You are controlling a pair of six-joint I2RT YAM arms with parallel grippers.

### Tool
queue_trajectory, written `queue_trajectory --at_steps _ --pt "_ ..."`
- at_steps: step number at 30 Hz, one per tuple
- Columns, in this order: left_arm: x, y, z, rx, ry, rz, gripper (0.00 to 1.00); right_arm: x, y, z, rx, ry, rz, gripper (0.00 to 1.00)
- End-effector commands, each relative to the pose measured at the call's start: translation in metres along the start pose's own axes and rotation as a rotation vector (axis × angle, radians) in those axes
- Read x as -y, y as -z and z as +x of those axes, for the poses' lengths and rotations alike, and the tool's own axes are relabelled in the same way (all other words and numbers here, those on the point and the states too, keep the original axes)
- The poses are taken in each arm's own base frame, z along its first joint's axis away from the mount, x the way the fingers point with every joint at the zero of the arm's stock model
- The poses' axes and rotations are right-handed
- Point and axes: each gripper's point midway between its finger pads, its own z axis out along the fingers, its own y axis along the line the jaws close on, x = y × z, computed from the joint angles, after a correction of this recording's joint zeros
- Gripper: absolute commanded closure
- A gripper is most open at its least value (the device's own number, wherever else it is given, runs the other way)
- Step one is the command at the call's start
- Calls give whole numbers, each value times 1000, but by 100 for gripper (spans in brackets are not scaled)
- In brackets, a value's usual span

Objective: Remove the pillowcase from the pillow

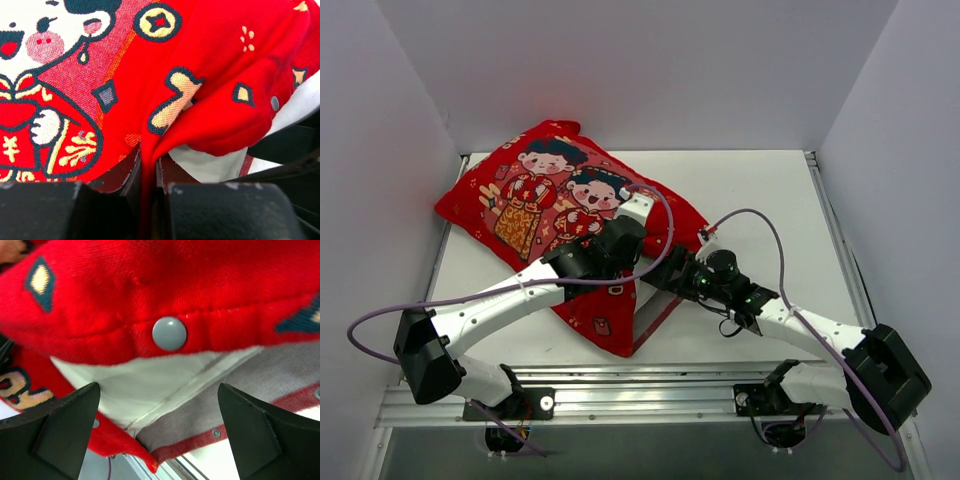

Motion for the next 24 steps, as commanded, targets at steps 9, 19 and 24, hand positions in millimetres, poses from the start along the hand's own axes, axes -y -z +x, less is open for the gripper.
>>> queue_trajectory --at_steps 9,19,24 --pt "21 3 -7 -4 20 73 92 -26 -32 3 -36 -10 -167 0" --pt "9 8 -2 -9 15 38 92 -37 -47 -11 -9 21 -250 95" --pt "-3 16 3 -17 -7 7 92 -38 -31 -46 79 66 -210 100"
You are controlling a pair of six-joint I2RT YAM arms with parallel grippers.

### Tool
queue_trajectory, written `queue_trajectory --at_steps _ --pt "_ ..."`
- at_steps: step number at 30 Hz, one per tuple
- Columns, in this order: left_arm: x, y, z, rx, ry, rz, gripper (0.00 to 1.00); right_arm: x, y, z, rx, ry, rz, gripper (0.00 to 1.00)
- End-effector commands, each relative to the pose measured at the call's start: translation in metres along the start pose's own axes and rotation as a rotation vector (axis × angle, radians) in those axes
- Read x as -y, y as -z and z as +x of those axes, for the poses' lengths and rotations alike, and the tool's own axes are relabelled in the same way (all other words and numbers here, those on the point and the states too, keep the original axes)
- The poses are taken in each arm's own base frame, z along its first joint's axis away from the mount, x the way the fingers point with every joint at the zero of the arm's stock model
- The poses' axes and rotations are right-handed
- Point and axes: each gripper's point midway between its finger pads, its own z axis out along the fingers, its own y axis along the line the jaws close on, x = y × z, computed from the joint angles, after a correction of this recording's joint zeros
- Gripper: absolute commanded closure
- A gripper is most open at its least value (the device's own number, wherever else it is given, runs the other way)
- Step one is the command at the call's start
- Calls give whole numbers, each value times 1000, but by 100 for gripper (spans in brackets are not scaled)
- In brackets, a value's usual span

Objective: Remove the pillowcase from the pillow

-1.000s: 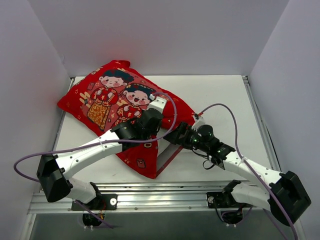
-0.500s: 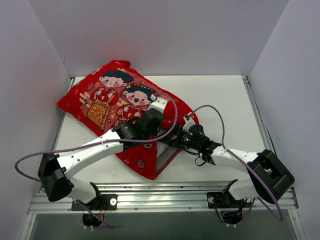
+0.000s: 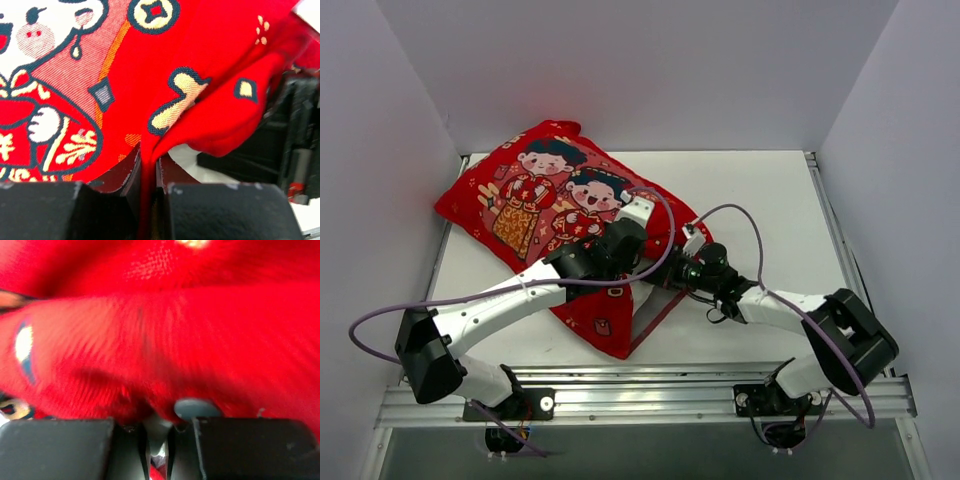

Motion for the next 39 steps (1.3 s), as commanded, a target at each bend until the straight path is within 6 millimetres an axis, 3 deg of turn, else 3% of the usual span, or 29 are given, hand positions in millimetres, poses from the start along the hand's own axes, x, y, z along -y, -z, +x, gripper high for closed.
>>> queue_trajectory --at_steps 1,5,9,13,15,20,26,31,36,38,39 --pt "-4 18 -5 17 7 15 92 -30 19 -60 163 81 -25 100" --pt "-16 25 2 5 -10 -12 92 -28 47 -95 230 120 68 100" --pt "-27 34 7 10 -15 -23 91 -55 74 -128 303 198 83 100" --pt "-31 43 14 -7 -16 -9 91 -64 88 -148 335 222 131 100" --pt "-28 51 15 -6 -4 39 91 -62 89 -155 343 234 155 100" --pt "18 78 18 -38 40 338 91 -80 85 -176 371 239 125 100" --pt "62 76 32 -89 76 460 91 -105 77 -199 394 235 76 100" --pt "54 61 43 -129 59 357 92 -126 83 -212 415 251 62 100" --pt "76 67 54 -160 30 448 91 -131 85 -230 455 260 101 100" --pt "64 64 59 -172 1 387 91 -134 85 -230 453 251 90 100" --pt "36 58 62 -171 -31 242 92 -135 88 -229 454 251 93 100"
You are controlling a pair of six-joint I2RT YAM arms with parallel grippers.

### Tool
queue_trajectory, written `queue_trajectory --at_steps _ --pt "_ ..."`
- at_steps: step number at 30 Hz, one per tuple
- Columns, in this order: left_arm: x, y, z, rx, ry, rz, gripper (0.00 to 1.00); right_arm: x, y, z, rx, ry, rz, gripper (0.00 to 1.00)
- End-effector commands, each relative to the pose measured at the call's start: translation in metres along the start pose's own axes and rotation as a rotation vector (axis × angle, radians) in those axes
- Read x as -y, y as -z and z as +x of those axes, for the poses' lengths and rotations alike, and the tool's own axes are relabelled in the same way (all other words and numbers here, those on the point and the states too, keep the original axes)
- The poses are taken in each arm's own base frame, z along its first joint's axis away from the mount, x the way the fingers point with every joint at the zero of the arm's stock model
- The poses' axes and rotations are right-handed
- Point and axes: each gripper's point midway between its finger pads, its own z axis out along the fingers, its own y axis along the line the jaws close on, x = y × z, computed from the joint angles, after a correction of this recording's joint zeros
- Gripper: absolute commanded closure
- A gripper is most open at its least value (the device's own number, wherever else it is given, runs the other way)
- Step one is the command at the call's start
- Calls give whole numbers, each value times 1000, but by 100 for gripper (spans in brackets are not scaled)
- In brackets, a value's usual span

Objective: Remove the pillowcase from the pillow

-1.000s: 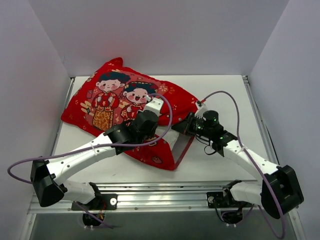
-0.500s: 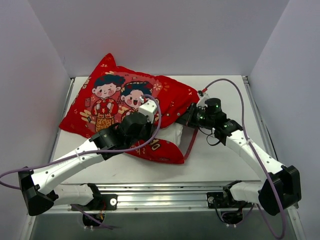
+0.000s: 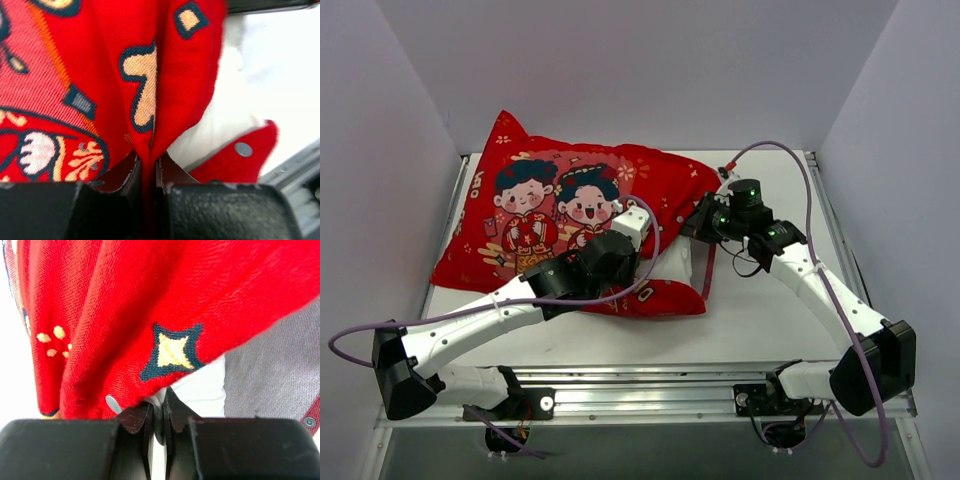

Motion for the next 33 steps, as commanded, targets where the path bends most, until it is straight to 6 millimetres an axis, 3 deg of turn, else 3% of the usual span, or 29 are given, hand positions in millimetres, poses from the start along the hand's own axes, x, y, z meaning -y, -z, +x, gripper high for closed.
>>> queue_trajectory --at_steps 1,2,3,6,7,9,13,15,19,22,23,24,27,29,33 --pt "-29 18 60 -222 -117 -139 95 -75 42 -111 401 73 -195 100" --pt "-47 21 52 -197 -125 -233 96 -70 43 -106 390 71 -171 100" --pt "-82 26 41 -154 -145 -399 96 -66 49 -103 395 70 -159 100" --pt "-115 25 19 -96 -132 -528 96 -58 64 -97 419 69 -130 100" --pt "-135 23 13 -81 -106 -594 96 -51 63 -91 410 65 -113 100" --pt "-155 17 -4 -23 -47 -666 96 -44 66 -80 393 58 -105 100" --pt "-158 7 -30 76 15 -714 96 -42 63 -54 339 34 -141 100" --pt "-152 -2 -40 114 36 -686 89 -37 61 -41 320 10 -155 100" --pt "-140 -16 -18 57 41 -605 73 -40 66 -39 335 -11 -186 100" --pt "-102 -17 -8 44 87 -429 63 -44 64 -44 353 -5 -191 100" --pt "-90 -15 -1 39 96 -385 56 -46 60 -42 347 -4 -192 100" --pt "-65 -12 2 40 126 -295 36 -45 57 -43 351 -4 -188 100" --pt "-31 14 1 75 263 -161 9 -51 48 -36 345 -1 -191 100" --pt "-22 19 9 60 344 -124 3 -54 41 -32 347 3 -182 100" --pt "5 27 18 40 547 -30 6 -55 32 -27 353 -2 -166 100"
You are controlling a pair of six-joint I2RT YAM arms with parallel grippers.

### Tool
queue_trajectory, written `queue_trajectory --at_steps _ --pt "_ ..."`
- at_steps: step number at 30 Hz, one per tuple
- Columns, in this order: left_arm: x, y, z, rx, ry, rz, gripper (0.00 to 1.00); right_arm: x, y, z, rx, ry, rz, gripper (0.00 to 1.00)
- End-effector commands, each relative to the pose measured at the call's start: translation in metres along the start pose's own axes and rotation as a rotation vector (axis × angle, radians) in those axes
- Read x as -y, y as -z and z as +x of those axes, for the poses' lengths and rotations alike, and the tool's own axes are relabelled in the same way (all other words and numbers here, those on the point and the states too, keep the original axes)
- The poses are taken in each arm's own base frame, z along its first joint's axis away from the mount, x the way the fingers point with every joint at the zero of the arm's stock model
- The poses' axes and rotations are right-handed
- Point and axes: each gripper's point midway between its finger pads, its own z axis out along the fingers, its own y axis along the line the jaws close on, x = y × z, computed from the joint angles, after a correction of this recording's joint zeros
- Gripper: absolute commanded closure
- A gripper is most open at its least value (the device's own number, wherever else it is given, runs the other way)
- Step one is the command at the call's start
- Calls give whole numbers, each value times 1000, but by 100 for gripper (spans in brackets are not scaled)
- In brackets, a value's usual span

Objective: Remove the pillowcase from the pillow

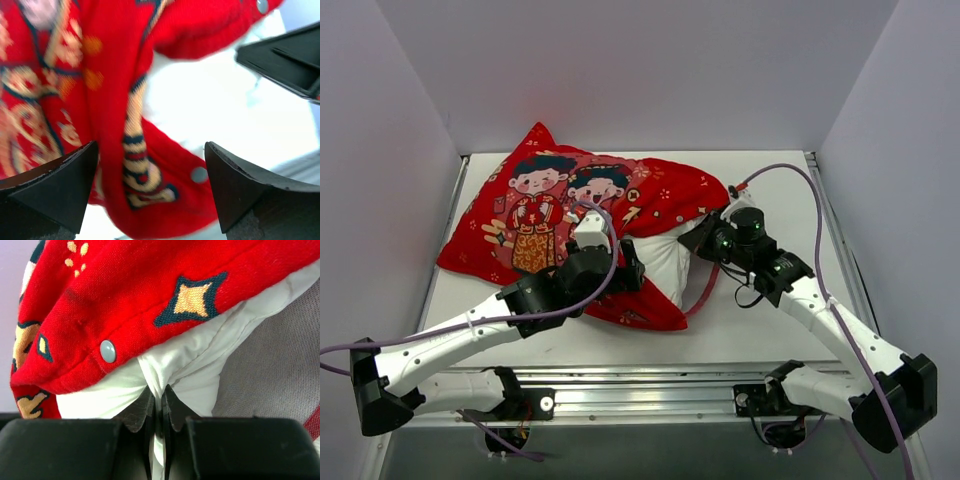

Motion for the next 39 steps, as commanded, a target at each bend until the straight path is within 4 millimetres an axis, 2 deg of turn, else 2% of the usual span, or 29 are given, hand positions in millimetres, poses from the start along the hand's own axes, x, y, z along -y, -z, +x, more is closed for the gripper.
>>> queue_trajectory --at_steps 1,4,8,10,12,13,14,15,18,21,24,25,29,31,34,37,39 --pt "20 6 32 -119 198 63 6 -53 2 -49 200 -16 -169 100" --pt "23 1 50 -177 214 39 6 -55 2 -52 208 -18 -169 100" --pt "11 0 70 -236 213 -20 0 -58 4 -61 237 3 -159 100" --pt "6 2 76 -247 213 -22 9 -56 4 -64 246 11 -146 100" --pt "4 5 78 -253 209 -13 27 -58 4 -68 256 21 -144 100" --pt "1 5 80 -255 199 -16 40 -58 4 -70 258 23 -142 100" --pt "-2 6 81 -254 177 -18 66 -61 5 -73 264 24 -145 100" --pt "-5 8 77 -241 164 -19 77 -61 5 -74 264 27 -142 100" --pt "-20 10 75 -235 86 -56 94 -60 6 -83 273 34 -130 100" --pt "-40 11 74 -241 -24 -125 97 -54 12 -98 292 29 -120 100" --pt "-70 11 72 -218 -128 -253 97 -50 21 -113 301 27 -110 100" --pt "-83 12 70 -202 -170 -311 97 -57 27 -122 320 35 -123 100" --pt "-107 13 73 -212 -258 -429 96 -64 36 -139 348 62 -116 100" --pt "-117 15 76 -226 -260 -494 96 -62 36 -145 352 66 -103 100" --pt "-141 23 81 -221 -269 -617 96 -69 43 -153 360 71 -130 100" --pt "-162 24 72 -152 -282 -732 96 -76 51 -158 351 73 -159 100" --pt "-180 25 56 -85 -269 -846 96 -87 59 -153 320 74 -205 100"
